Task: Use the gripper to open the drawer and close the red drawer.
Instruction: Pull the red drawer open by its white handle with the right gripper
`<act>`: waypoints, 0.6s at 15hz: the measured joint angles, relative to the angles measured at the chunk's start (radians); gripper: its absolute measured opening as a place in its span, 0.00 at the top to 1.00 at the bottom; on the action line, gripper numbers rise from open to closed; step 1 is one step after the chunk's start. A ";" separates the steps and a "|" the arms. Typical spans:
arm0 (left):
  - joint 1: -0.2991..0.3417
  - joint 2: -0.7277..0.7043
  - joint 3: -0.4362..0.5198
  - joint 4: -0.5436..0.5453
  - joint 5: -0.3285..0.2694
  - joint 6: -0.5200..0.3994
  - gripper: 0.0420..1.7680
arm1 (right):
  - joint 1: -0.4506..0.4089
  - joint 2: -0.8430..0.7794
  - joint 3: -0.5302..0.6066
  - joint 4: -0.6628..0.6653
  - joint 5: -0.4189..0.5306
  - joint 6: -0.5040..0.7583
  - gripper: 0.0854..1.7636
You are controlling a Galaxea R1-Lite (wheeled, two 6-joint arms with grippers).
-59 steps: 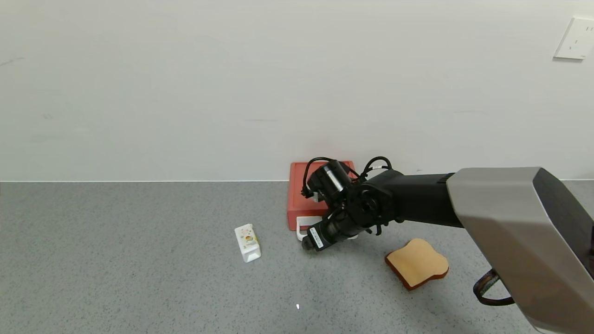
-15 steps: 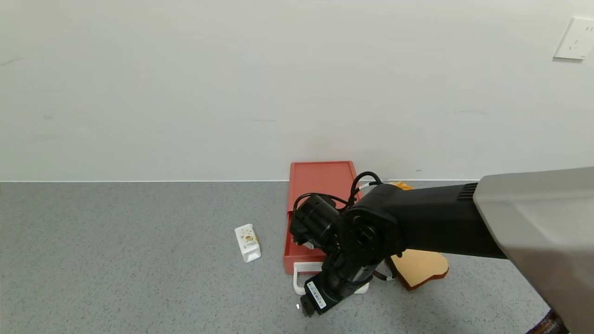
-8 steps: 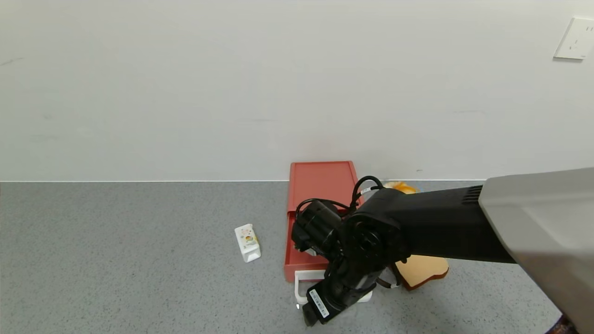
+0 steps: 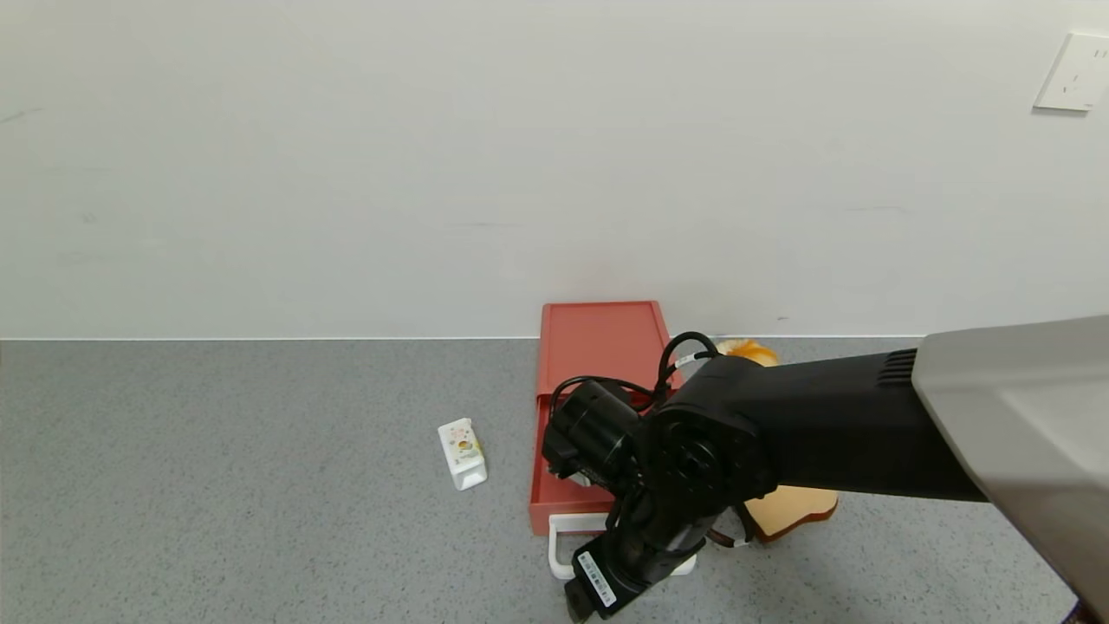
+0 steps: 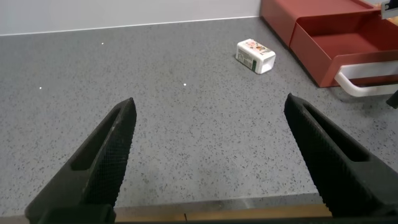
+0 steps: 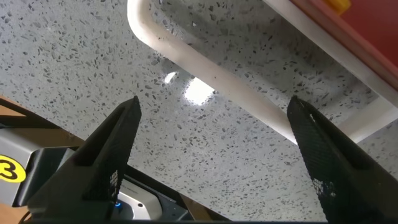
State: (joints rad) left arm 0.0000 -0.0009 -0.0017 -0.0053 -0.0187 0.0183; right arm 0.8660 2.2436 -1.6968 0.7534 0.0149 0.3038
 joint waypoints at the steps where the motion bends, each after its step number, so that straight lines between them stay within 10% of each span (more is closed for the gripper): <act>1: 0.000 0.000 0.000 0.000 0.000 0.000 0.03 | 0.001 -0.004 0.000 0.001 0.001 0.000 0.03; 9: 0.000 0.000 0.000 -0.002 0.001 0.000 0.03 | -0.001 -0.173 0.026 0.002 0.001 -0.011 0.03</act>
State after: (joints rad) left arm 0.0000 -0.0009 -0.0017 -0.0070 -0.0172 0.0183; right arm 0.8649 2.0704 -1.6709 0.7551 0.0164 0.2930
